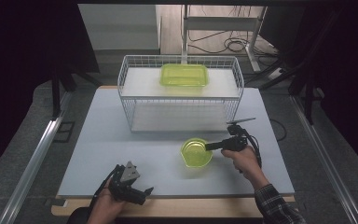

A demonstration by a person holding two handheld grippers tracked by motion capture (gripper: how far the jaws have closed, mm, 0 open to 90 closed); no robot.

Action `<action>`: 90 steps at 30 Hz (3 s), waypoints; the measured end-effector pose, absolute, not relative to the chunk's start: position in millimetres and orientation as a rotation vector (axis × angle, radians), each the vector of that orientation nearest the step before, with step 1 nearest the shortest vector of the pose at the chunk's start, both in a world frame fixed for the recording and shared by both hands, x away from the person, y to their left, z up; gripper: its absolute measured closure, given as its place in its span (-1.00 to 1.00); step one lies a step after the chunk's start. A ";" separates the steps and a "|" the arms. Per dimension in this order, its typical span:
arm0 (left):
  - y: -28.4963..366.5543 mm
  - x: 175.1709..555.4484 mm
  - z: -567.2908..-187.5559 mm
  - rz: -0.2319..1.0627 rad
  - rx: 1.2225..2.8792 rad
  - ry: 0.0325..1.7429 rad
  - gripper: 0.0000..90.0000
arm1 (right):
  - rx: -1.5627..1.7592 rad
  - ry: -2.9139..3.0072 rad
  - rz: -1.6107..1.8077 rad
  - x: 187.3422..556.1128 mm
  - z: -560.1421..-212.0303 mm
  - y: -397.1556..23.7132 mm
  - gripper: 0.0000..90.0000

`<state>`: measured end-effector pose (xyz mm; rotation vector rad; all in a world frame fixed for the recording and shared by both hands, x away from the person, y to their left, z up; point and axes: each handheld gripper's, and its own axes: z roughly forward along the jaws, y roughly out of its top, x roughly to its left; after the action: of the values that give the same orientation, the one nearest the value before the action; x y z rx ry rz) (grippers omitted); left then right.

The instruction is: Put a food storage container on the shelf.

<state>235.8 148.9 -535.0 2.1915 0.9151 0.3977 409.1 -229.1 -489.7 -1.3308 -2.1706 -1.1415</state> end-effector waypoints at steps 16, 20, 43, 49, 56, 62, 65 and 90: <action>150.1 235.3 -533.3 0.407 2.176 0.913 -0.96 | -1.284 -2.122 -1.274 404.7 -457.4 -227.7 0.80; 150.8 235.1 -532.3 0.411 2.164 0.913 -0.96 | -1.271 -2.118 -1.311 403.7 -442.8 -228.1 0.80; 152.8 235.4 -530.9 0.412 2.138 0.915 -0.97 | -1.217 -2.098 -1.551 415.2 -331.9 -218.4 0.80; 152.4 235.4 -531.3 0.406 2.136 0.920 -0.97 | -1.214 -2.078 -1.618 426.5 -300.5 -210.0 0.80; 152.7 235.2 -531.6 0.402 2.135 0.923 -0.97 | -1.259 -2.090 -1.698 446.8 -268.2 -192.5 0.80; 153.3 234.9 -531.4 0.402 2.135 0.919 -0.97 | -1.370 -2.131 -1.700 474.5 -259.1 -172.2 0.80; 154.2 234.9 -531.3 0.401 2.133 0.917 -0.97 | -1.440 -2.149 -1.681 487.3 -261.0 -166.5 0.80; 153.9 234.8 -531.7 0.397 2.145 0.915 -0.97 | -1.442 -2.502 -1.661 464.1 -256.0 -171.0 -0.18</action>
<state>234.8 153.9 -531.7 2.1454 0.9147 0.3972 464.1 -171.0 -256.0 -1.4416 -2.5016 -1.6613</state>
